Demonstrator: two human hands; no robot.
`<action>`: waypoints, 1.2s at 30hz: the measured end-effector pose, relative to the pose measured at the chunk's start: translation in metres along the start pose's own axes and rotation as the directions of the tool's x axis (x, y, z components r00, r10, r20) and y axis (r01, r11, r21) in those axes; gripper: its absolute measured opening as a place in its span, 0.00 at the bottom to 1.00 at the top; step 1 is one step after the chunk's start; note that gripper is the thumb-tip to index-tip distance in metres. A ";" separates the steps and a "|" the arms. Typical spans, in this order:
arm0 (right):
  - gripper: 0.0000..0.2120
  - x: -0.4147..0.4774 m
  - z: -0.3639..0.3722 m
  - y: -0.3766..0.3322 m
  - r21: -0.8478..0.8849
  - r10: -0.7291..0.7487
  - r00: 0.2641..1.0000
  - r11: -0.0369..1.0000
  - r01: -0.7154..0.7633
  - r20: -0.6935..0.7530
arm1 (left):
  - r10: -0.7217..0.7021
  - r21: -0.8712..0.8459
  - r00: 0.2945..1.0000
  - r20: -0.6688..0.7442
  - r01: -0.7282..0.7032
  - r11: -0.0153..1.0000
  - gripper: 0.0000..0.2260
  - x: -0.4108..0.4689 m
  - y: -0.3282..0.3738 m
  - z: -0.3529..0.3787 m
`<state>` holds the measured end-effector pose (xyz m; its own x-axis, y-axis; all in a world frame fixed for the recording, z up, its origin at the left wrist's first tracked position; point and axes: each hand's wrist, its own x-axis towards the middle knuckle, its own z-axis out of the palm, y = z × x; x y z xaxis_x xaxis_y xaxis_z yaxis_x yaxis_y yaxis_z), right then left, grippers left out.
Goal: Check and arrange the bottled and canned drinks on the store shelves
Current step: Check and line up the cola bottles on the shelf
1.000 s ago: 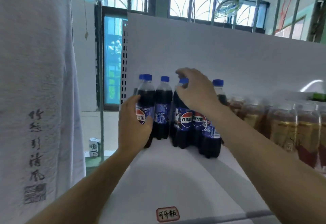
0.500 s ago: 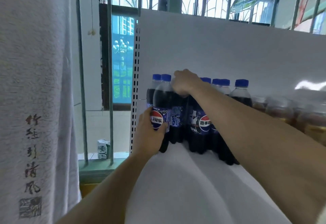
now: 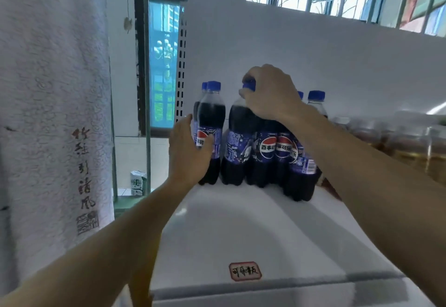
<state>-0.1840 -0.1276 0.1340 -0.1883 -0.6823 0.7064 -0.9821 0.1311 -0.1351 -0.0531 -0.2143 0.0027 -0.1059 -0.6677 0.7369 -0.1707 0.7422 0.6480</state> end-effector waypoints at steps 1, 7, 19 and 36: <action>0.15 -0.003 -0.008 0.000 0.023 -0.012 1.000 1.000 0.013 -0.019 | 0.056 -0.066 0.998 -0.032 -0.058 0.996 0.17 -0.005 0.014 -0.003; 0.14 -0.018 -0.051 -0.005 0.283 -0.044 0.992 0.956 0.076 -0.117 | -0.069 -0.362 0.861 0.504 0.283 0.888 0.31 -0.035 0.078 -0.005; 0.21 -0.034 -0.013 0.020 0.946 -0.056 0.989 0.303 -0.117 0.140 | -0.297 -0.541 0.757 0.582 0.633 0.553 0.25 -0.068 0.081 -0.003; 0.34 -0.064 0.040 0.038 0.950 -0.056 0.961 -0.149 -0.276 0.270 | -0.415 -0.494 0.660 0.626 0.748 0.443 0.27 -0.073 0.078 0.000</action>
<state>-0.2096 -0.1073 0.0560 -0.1263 -0.8575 0.4988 0.1979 -0.5145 -0.8343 -0.0588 -0.1080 -0.0006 -0.6123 -0.7847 0.0965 0.3293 -0.1421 0.9335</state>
